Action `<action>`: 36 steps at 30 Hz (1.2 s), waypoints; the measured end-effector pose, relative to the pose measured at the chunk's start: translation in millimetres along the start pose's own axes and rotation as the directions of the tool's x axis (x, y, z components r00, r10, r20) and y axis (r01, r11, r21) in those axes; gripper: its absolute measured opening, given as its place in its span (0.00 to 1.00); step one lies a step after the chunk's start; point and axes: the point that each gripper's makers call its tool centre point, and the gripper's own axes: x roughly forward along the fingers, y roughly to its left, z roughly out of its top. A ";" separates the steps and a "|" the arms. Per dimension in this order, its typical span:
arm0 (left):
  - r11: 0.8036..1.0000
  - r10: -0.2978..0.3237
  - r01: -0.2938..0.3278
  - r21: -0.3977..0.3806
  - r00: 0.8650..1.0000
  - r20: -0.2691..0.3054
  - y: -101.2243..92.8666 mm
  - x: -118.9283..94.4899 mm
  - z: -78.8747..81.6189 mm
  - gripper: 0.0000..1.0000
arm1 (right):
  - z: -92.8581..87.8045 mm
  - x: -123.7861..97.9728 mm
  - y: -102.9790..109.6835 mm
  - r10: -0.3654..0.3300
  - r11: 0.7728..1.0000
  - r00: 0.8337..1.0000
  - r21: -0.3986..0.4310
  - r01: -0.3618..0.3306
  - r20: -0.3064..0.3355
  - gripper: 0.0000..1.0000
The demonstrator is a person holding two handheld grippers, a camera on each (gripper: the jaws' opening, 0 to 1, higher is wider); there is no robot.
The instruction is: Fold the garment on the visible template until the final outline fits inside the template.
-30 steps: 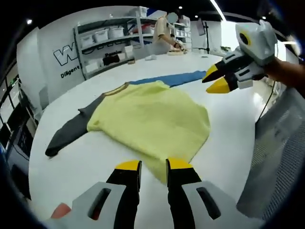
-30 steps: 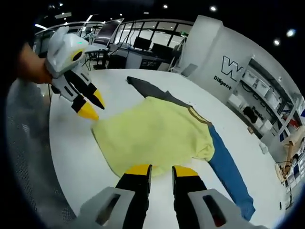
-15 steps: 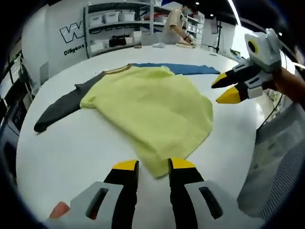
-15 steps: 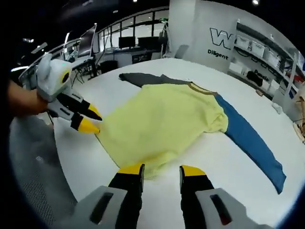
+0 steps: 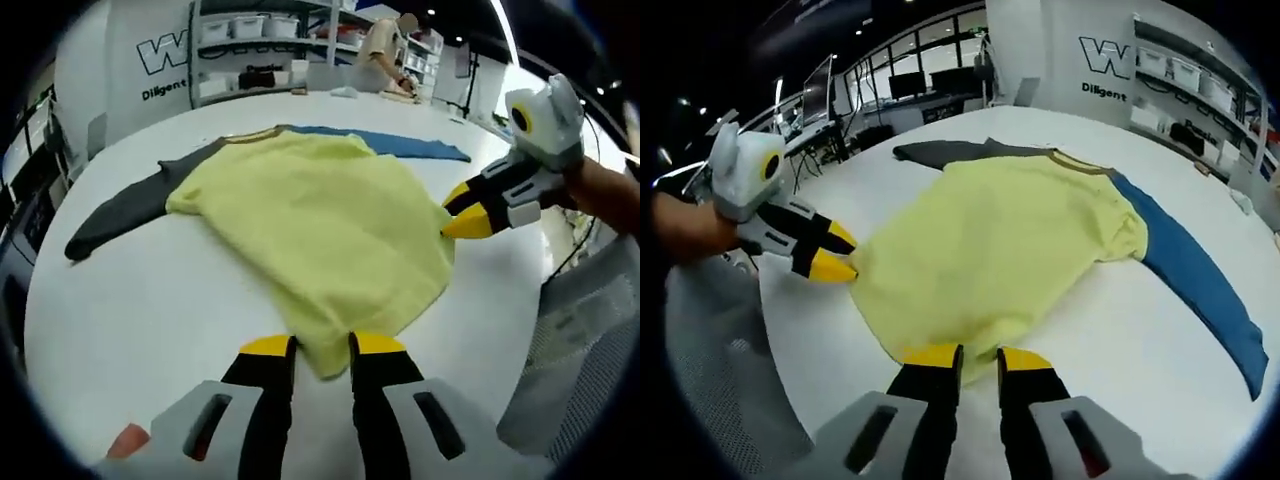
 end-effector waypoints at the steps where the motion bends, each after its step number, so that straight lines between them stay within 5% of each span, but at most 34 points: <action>1: 1.000 0.000 0.000 0.000 1.000 -0.001 0.1 0.1 0.1 0.08 | 0.4 -0.7 1.2 0.005 1.000 1.000 0.003 -0.005 0.002 0.00; 10: 1.000 -0.024 0.025 -0.018 0.999 0.039 -3.8 -12.9 13.5 0.02 | 23.8 -26.0 9.3 0.012 1.000 0.997 0.015 -0.014 0.072 0.00; 22: 0.999 -0.020 0.024 -0.024 0.985 0.174 8.4 -42.6 73.9 0.02 | 93.9 -59.5 -6.7 -0.026 0.999 0.976 0.034 0.019 0.215 0.00; 29: 1.000 0.004 -0.001 -0.014 0.975 0.221 32.9 -38.0 116.6 0.02 | 137.8 -56.2 -34.7 -0.062 0.998 0.962 0.037 0.054 0.265 0.00; 36: 1.000 0.014 -0.016 0.004 0.974 0.228 53.6 -19.8 153.3 0.02 | 163.5 -35.9 -66.7 -0.109 0.994 0.960 0.026 0.106 0.258 0.00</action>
